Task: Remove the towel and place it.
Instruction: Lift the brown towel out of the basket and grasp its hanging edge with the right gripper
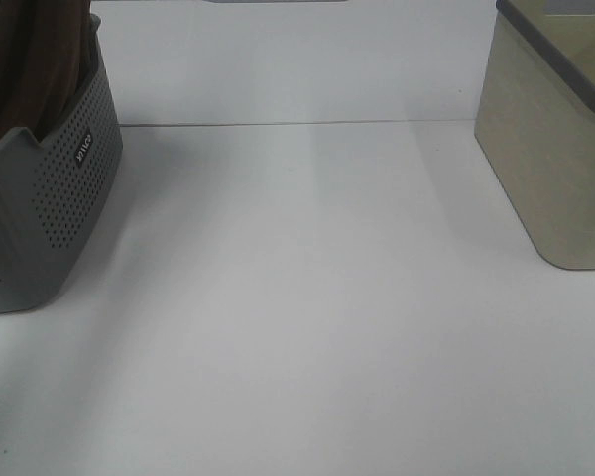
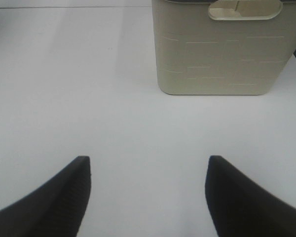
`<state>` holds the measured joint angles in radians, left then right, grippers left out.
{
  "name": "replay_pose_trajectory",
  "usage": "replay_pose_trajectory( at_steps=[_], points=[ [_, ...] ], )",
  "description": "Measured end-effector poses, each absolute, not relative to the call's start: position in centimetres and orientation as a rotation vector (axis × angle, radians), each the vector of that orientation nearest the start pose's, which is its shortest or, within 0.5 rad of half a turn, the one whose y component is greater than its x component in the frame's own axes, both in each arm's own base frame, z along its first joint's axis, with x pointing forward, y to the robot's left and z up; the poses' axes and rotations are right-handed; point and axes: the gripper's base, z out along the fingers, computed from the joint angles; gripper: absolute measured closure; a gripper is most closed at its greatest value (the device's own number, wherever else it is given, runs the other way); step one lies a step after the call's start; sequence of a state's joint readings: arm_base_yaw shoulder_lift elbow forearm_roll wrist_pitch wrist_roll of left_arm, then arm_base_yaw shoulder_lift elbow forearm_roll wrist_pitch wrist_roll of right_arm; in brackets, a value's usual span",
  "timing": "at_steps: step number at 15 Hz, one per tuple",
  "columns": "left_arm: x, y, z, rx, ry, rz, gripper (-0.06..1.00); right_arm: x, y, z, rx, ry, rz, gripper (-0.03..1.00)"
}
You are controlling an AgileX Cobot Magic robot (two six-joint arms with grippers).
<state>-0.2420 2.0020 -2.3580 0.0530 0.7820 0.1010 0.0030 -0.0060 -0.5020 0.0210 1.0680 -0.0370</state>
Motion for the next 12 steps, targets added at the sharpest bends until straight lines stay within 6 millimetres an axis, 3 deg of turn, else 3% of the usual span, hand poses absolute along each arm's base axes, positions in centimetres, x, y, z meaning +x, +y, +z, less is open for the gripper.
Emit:
replay_pose_trajectory(
  at_steps=[3, 7, 10, 12],
  points=[
    [40.7, -16.7, 47.9, 0.51, 1.814, -0.165, 0.94, -0.6, 0.2, 27.7, -0.042, 2.043, 0.004, 0.33],
    [35.8, -24.7, 47.4, 0.784, 1.815, -0.276, 0.94, -0.6, 0.2, 27.7, -0.042, 2.043, 0.004, 0.33],
    [33.0, -28.1, 47.1, 0.914, 1.804, -0.329, 0.94, -0.3, 0.4, 27.7, -0.044, 2.06, 0.045, 0.34],
    [31.6, -29.6, 46.9, 0.967, 1.796, -0.357, 0.94, 0.8, 1.4, 28.0, -0.047, 2.097, 0.188, 0.35]
  ],
)
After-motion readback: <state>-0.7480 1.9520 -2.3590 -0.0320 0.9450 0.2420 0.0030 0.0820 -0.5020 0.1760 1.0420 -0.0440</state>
